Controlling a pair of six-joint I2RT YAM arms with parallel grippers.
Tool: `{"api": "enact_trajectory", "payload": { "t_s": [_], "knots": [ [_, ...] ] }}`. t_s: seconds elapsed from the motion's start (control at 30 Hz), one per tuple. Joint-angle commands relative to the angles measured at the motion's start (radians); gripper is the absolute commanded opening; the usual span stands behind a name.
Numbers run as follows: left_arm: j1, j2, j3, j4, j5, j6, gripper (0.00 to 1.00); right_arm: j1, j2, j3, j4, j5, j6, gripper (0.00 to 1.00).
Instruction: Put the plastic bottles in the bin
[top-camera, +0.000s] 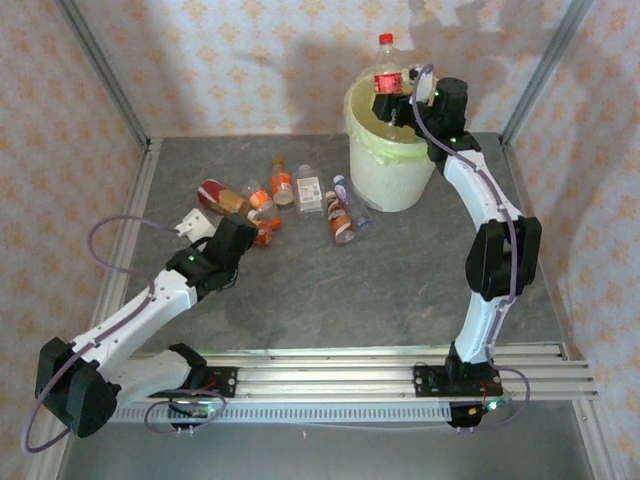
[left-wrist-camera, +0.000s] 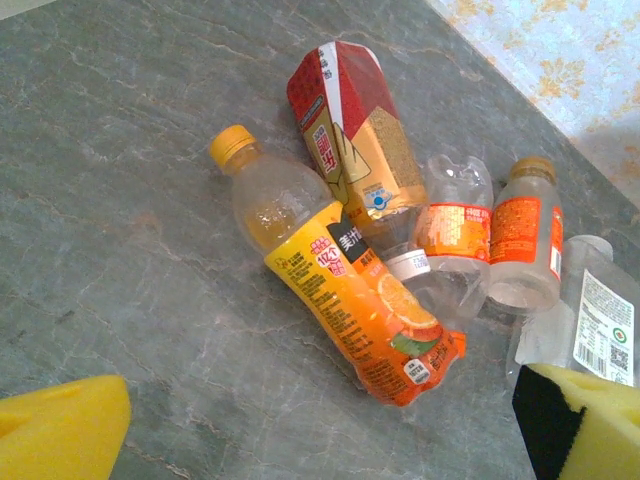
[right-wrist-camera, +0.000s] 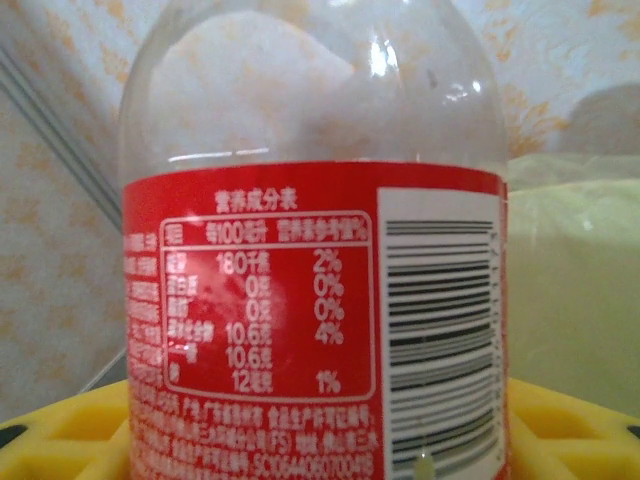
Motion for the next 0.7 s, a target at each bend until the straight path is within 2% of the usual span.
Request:
{"api": "enact_trajectory", "payload": {
  "t_s": [0.0,0.43,0.67],
  "knots": [
    [0.007,0.019,-0.004,-0.019,-0.015,-0.023,1.00,0.006,0.021,0.064,-0.018,-0.071,-0.024,0.62],
    [0.009,0.032,-0.005,-0.023,-0.016,-0.017,1.00,0.018,0.022,0.066,-0.066,-0.066,-0.061,0.77],
    [0.010,0.037,-0.006,-0.019,-0.018,-0.017,1.00,0.018,0.023,0.076,-0.084,-0.057,-0.078,0.78]
  ]
}}
